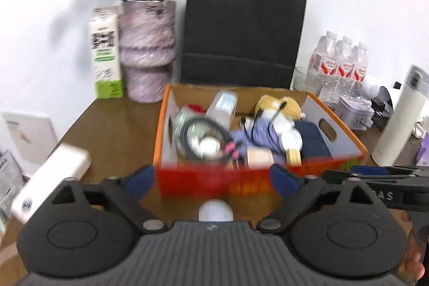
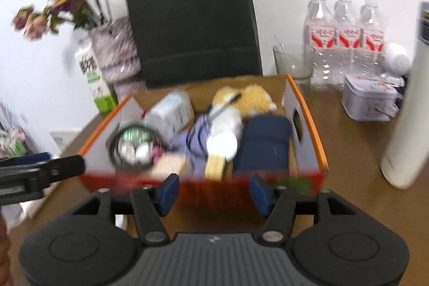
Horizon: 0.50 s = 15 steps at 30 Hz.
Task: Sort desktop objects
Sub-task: 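Open both tools to drop the cap and yellow block into the box, then grasp the large white cap with the left tool while the right tool grasps the orange toy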
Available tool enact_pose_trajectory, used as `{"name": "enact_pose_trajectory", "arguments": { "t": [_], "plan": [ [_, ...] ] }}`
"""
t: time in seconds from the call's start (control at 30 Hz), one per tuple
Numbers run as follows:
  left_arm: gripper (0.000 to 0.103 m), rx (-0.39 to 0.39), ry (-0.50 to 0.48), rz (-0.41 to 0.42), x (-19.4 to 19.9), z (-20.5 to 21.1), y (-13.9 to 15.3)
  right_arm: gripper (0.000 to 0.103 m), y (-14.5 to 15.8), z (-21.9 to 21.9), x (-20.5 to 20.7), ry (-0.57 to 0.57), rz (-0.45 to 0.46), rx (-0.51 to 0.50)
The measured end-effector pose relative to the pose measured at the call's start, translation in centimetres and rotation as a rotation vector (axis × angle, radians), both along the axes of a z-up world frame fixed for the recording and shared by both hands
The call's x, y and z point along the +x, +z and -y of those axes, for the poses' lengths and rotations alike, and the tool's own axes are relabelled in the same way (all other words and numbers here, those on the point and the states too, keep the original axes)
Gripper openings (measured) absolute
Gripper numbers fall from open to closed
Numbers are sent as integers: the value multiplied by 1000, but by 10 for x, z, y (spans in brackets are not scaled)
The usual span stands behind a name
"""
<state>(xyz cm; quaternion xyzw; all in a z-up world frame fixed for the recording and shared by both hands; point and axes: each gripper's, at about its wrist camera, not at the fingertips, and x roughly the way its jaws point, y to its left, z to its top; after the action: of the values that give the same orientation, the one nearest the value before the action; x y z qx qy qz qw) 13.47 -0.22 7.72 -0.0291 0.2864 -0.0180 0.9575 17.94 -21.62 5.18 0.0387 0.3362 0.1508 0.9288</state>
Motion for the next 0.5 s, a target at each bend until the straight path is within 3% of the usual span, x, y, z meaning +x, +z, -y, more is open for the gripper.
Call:
{"name": "enact_pose_trajectory", "arguments": {
  "t": [0.1, 0.3, 0.5],
  "plan": [
    [100, 37, 3, -16, -38, 7, -19, 70, -15, -2, -36, 14, 6, -50],
    [101, 12, 39, -35, -92, 8, -39, 76, -36, 4, -101, 16, 28, -124],
    [102, 57, -16, -23, -146, 15, -58, 79, -51, 27, -166, -23, 61, -144]
  ]
}}
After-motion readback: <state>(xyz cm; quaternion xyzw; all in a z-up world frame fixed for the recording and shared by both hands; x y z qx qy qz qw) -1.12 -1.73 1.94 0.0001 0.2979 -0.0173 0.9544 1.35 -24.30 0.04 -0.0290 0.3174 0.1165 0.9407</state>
